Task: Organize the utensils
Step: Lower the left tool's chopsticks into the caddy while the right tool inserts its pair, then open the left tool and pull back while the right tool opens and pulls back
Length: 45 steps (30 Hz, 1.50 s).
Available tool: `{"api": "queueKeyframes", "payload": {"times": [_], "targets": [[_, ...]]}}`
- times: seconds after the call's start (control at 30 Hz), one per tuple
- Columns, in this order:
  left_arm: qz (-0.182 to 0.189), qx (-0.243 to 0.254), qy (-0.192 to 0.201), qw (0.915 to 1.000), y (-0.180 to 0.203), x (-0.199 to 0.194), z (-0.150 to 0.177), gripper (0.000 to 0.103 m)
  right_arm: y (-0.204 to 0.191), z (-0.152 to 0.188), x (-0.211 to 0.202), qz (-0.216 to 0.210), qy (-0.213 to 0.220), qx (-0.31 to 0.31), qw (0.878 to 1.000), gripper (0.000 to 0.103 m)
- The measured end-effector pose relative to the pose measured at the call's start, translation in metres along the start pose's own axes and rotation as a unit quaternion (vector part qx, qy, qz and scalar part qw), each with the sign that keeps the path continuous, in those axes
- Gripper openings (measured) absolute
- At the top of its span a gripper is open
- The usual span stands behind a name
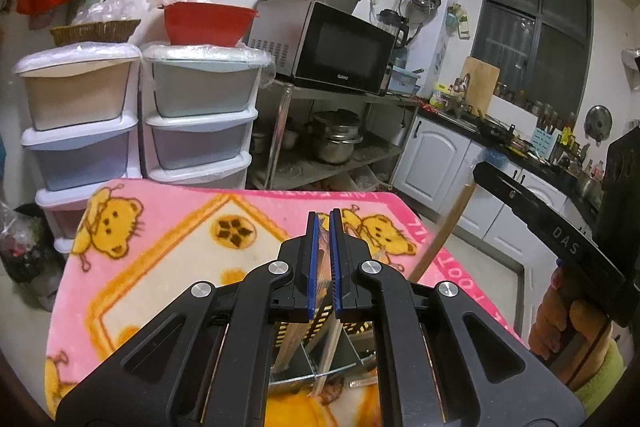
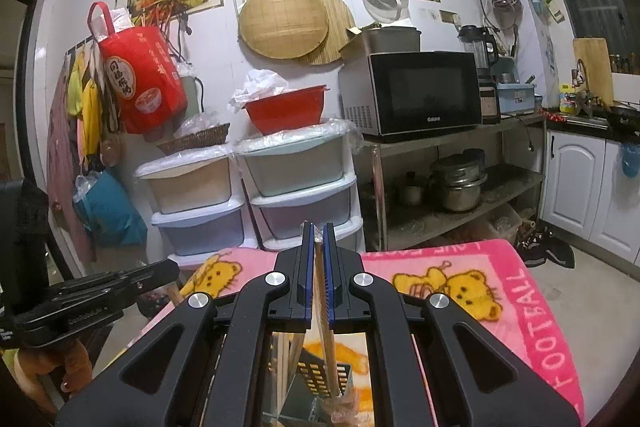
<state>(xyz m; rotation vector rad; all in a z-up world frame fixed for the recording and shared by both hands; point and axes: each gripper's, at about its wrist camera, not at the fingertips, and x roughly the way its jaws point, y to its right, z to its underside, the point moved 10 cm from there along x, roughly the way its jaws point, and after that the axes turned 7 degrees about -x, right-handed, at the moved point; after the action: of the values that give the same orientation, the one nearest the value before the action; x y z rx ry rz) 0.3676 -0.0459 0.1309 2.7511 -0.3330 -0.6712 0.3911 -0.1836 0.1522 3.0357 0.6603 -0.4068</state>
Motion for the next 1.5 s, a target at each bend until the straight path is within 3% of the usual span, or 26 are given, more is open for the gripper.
{"api": "queueKeyframes", "payload": {"times": [0.5, 0.73, 1.13, 1.5], "targets": [[-0.002, -0.009, -0.018, 0.9998, -0.007, 0.008, 0.020, 0.003, 0.003, 0.026, 0.001, -0.002, -0.035, 0.018, 0.999, 0.006], [-0.005, -0.014, -0.022, 0.9997, -0.011, 0.006, 0.026, 0.004, 0.002, 0.036, -0.002, -0.003, -0.046, 0.014, 0.999, 0.016], [-0.009, -0.016, -0.018, 0.9997, -0.013, -0.002, 0.029, 0.043, 0.006, 0.047, -0.018, 0.005, -0.057, 0.014, 0.998, 0.039], [0.000, -0.021, -0.012, 0.9997, -0.011, -0.020, 0.039, 0.074, 0.005, 0.060, -0.039, 0.005, -0.064, 0.005, 0.998, 0.047]]}}
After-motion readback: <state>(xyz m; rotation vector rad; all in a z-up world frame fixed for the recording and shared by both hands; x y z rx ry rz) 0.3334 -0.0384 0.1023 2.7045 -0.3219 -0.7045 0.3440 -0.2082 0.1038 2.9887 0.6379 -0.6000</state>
